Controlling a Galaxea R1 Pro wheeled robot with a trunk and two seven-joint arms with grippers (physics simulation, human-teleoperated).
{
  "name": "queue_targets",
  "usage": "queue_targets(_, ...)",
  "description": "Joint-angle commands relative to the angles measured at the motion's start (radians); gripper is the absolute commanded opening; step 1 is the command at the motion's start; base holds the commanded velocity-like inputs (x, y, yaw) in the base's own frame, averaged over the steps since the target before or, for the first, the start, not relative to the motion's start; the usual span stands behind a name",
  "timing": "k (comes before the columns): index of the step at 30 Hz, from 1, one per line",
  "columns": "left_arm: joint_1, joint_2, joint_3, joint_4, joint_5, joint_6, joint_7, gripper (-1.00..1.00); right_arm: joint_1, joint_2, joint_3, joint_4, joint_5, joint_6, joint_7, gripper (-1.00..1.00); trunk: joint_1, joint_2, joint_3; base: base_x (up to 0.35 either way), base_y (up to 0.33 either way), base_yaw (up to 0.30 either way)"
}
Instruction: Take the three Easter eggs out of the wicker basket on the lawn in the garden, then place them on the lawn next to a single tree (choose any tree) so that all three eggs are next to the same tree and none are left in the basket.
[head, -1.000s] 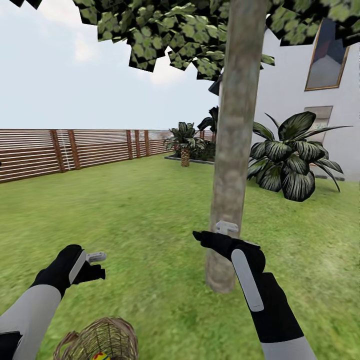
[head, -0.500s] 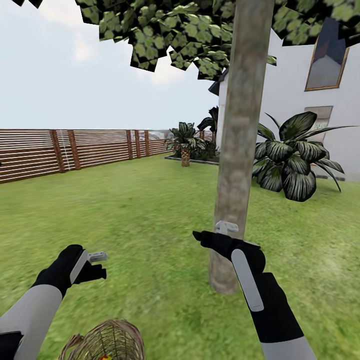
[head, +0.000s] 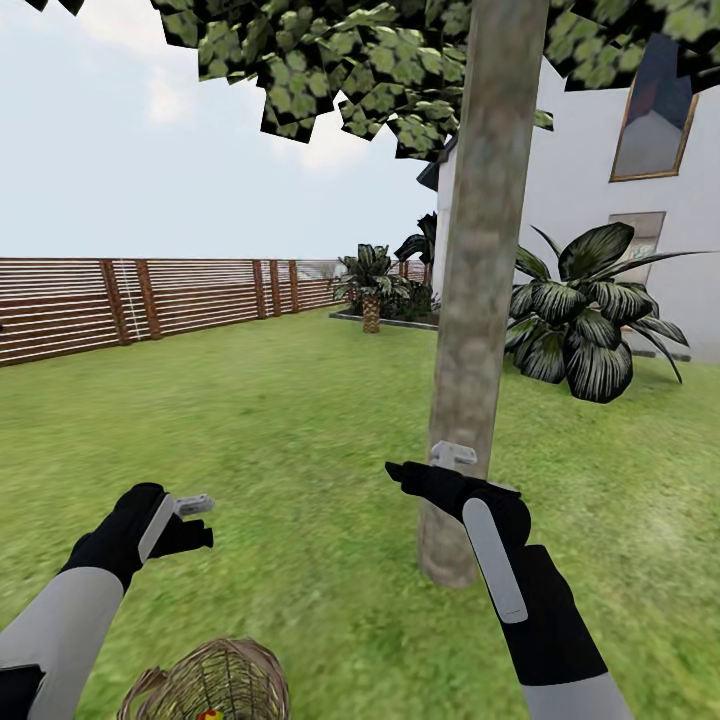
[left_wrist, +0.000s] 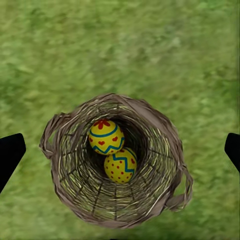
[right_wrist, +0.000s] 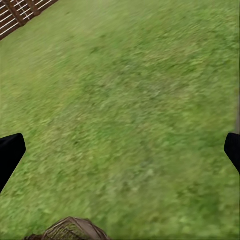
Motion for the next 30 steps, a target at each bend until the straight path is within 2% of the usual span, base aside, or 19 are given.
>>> queue_targets(1,-0.001,0.0,0.002,-0.001,0.007,0.004,0.002,1.0,-0.001,0.0,0.001,-0.001,-0.011,0.003,-0.01,1.0,0.004,-0.008,-0.005,0.0,0.0,0.0)
queue_targets(21,-0.003,0.008,0.004,0.017,0.006,-0.003,0.0,1.0,-0.001,-0.001,0.0,-0.003,-0.036,0.003,-0.01,1.0,0.081,-0.148,-0.067,0.0,0.0,0.0)
queue_targets(30,-0.004,0.009,0.003,0.021,0.007,-0.005,-0.001,1.0,-0.001,-0.001,-0.001,-0.004,-0.037,0.003,-0.01,1.0,0.081,-0.148,-0.067,0.0,0.0,0.0)
